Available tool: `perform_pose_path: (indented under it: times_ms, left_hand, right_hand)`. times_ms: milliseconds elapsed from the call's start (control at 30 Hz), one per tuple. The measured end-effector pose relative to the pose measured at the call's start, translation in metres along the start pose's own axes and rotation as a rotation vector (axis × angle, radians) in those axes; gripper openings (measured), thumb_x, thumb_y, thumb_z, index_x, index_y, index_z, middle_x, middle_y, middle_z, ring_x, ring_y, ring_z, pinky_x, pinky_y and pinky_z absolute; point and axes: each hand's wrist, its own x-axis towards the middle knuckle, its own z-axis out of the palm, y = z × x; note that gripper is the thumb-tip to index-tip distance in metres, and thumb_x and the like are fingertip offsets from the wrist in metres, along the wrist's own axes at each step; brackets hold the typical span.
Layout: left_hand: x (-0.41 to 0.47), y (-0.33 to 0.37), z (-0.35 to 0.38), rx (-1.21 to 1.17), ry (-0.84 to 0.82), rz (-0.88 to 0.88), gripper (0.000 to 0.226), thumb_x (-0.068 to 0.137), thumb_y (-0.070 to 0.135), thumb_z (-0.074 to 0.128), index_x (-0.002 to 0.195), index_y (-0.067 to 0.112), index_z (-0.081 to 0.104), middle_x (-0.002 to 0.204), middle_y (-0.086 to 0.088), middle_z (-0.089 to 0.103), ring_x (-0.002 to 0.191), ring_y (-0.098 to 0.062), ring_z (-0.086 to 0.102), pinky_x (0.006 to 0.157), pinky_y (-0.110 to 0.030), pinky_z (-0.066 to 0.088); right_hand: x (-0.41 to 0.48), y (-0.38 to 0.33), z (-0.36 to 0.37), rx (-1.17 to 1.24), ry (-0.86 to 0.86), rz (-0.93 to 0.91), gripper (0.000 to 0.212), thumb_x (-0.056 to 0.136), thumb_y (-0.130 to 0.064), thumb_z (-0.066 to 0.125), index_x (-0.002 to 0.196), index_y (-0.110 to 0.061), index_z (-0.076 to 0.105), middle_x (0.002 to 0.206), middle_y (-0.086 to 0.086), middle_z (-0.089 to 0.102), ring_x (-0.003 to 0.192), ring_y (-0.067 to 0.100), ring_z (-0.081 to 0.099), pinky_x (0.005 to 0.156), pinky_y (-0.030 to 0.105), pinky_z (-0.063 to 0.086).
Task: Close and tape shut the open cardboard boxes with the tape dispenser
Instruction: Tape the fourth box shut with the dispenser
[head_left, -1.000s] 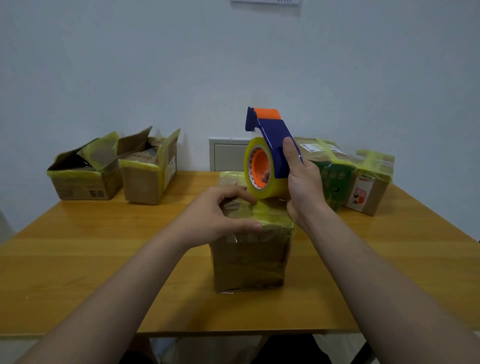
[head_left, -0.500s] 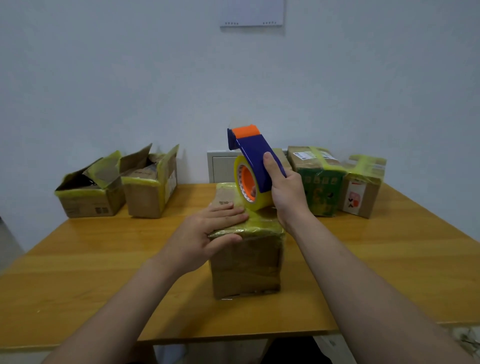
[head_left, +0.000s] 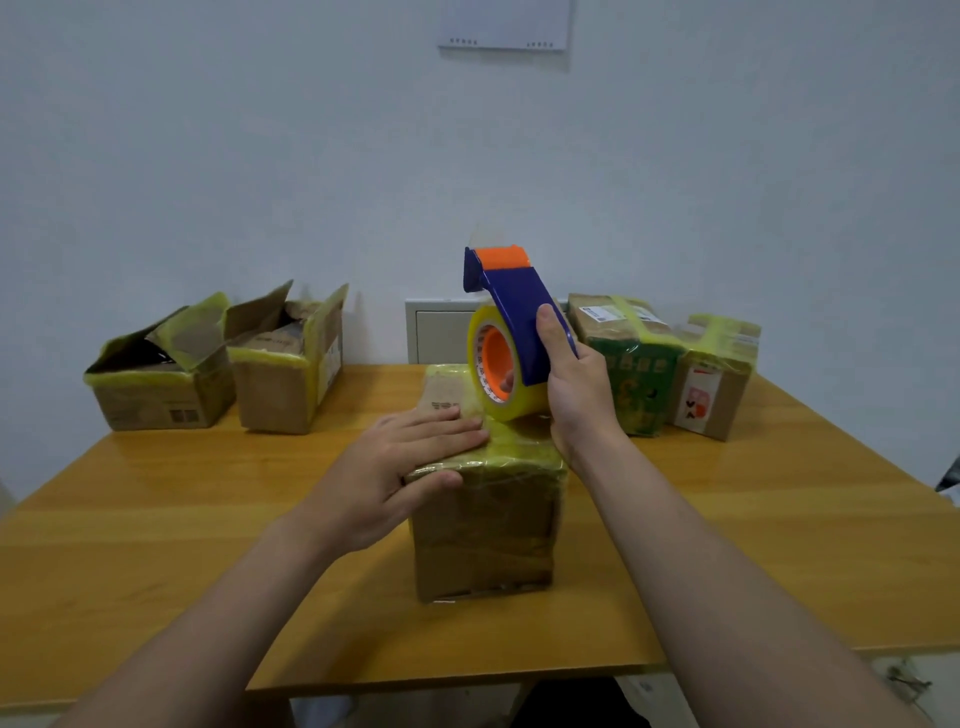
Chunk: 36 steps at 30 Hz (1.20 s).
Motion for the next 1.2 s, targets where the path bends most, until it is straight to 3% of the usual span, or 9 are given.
perform_pose_path:
  times_ms: [133,233,300,400,500,633,867,1067,1200]
  left_hand:
    - [0.000,0.002,0.001,0.027,0.004,-0.020,0.045,0.105,0.058,0.041,0.145,0.043,0.054,0.149,0.029,0.052,0.149,0.001,0.034,0.119,-0.043,0.030]
    - [0.003,0.007,-0.008,0.090,-0.050,-0.027,0.049,0.100,0.069,0.037,0.144,0.051,0.052,0.148,0.034,0.049,0.147,0.009,0.031,0.122,-0.039,0.023]
    - [0.005,0.012,-0.005,0.112,0.050,0.048,0.046,0.097,0.065,0.050,0.137,0.045,0.061,0.139,0.029,0.059,0.138,0.009,0.045,0.118,-0.040,0.034]
    - [0.005,0.017,0.008,-0.123,0.202,0.038,0.033,0.091,0.043,0.073,0.122,0.031,0.075,0.122,0.020,0.073,0.122,0.002,0.063,0.105,-0.040,0.053]
    - [0.004,0.019,0.012,-0.207,0.248,0.015,0.033,0.086,0.033,0.077,0.118,0.026,0.078,0.118,0.016,0.075,0.117,0.000,0.067,0.103,-0.032,0.055]
    - [0.004,0.027,0.007,-0.126,0.242,-0.014,0.035,0.084,0.042,0.076,0.117,0.030,0.078,0.118,0.018,0.074,0.114,0.005,0.066,0.099,-0.031,0.058]
    - [0.023,0.041,0.008,-0.199,0.189,-0.066,0.024,0.077,0.042,0.082,0.092,0.024,0.083,0.095,0.018,0.077,0.093,0.001,0.072,0.080,-0.034,0.063]
    - [0.026,0.058,0.008,0.122,0.192,-0.050,0.028,0.079,0.055,0.073,0.096,0.034,0.081,0.098,0.020,0.075,0.091,-0.002,0.067,0.075,-0.035,0.060]
    - [0.030,0.061,0.021,-0.001,0.232,-0.077,0.016,0.079,0.043,0.081,0.089,0.031,0.083,0.093,0.020,0.076,0.089,0.001,0.069,0.075,-0.037,0.061]
  right_hand:
    - [-0.002,0.000,0.000,-0.002,0.016,-0.010,0.049,0.095,-0.057,0.056,0.115,-0.015,0.070,0.101,0.002,0.077,0.098,0.020,0.072,0.078,0.030,0.057]
    - [-0.003,-0.001,0.000,0.041,0.049,-0.004,0.045,0.097,-0.055,0.056,0.113,-0.016,0.071,0.101,0.003,0.078,0.099,0.023,0.073,0.086,0.037,0.059]
    - [-0.005,-0.002,0.002,0.073,0.060,0.007,0.042,0.097,-0.054,0.057,0.110,-0.017,0.071,0.100,0.002,0.078,0.099,0.022,0.073,0.088,0.037,0.059]
    - [-0.008,-0.001,0.004,0.101,0.074,0.016,0.041,0.097,-0.053,0.057,0.112,-0.017,0.070,0.101,0.002,0.078,0.098,0.019,0.073,0.085,0.033,0.059]
    - [-0.008,-0.001,0.004,0.141,0.109,0.026,0.040,0.097,-0.052,0.057,0.108,-0.017,0.071,0.100,0.003,0.078,0.099,0.022,0.072,0.089,0.036,0.058]
    - [-0.008,0.000,0.005,0.164,0.141,0.030,0.042,0.096,-0.055,0.057,0.108,-0.017,0.072,0.104,0.005,0.078,0.107,0.027,0.071,0.099,0.043,0.056]
    - [-0.009,0.002,0.003,0.129,0.086,0.008,0.042,0.098,-0.053,0.055,0.108,-0.016,0.071,0.094,0.000,0.078,0.091,0.017,0.072,0.080,0.030,0.057]
    - [-0.010,0.002,0.002,0.126,0.082,0.000,0.043,0.097,-0.054,0.055,0.110,-0.016,0.071,0.096,0.001,0.078,0.091,0.018,0.073,0.080,0.031,0.059]
    - [-0.010,0.002,0.002,0.111,0.083,-0.007,0.043,0.097,-0.054,0.056,0.111,-0.016,0.071,0.096,0.001,0.078,0.091,0.018,0.073,0.079,0.031,0.059]
